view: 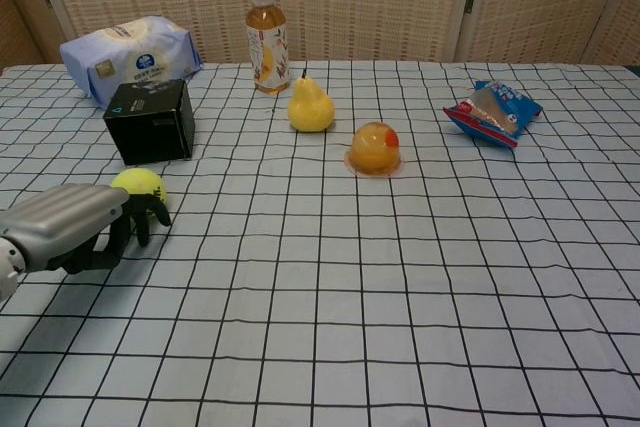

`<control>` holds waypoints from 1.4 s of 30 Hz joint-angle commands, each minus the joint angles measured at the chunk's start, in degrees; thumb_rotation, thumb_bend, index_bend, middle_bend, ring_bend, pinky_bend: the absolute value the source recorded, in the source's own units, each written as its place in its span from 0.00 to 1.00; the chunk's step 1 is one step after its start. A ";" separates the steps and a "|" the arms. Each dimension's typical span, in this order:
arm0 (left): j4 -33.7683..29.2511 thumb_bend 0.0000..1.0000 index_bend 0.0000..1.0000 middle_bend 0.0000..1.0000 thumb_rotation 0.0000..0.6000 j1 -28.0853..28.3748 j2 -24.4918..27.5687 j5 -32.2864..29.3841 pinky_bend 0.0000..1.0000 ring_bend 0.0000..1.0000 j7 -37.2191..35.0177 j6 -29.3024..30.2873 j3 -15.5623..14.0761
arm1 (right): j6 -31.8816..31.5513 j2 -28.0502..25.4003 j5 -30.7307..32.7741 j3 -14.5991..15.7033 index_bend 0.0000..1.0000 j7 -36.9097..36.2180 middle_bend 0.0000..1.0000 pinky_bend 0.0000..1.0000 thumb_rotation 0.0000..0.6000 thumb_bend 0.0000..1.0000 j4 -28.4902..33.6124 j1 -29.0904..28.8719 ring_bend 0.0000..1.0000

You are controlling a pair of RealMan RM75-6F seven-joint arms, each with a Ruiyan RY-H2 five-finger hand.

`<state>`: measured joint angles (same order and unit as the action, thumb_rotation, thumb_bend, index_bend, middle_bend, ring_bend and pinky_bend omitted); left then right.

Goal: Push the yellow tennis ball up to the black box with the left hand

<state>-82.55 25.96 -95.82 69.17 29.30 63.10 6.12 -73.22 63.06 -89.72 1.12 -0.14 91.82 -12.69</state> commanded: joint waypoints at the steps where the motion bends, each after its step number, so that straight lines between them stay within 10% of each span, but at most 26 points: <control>1: 0.28 1.00 0.27 0.35 1.00 0.48 -0.27 -0.31 0.56 0.35 0.44 -0.14 0.30 | 0.01 -0.01 -0.03 0.02 0.24 -0.02 0.08 0.00 1.00 0.29 0.01 -0.01 0.02; 42: 6.76 1.00 0.27 0.32 1.00 9.38 -2.26 -7.53 0.55 0.32 4.53 -4.55 4.15 | 1.16 0.09 -0.02 0.47 0.24 0.12 0.08 0.00 1.00 0.29 -0.09 -0.45 0.02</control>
<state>-75.92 35.22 -98.05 61.76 33.74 58.67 10.21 -72.06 63.16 -89.75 1.59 -0.02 91.73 -13.14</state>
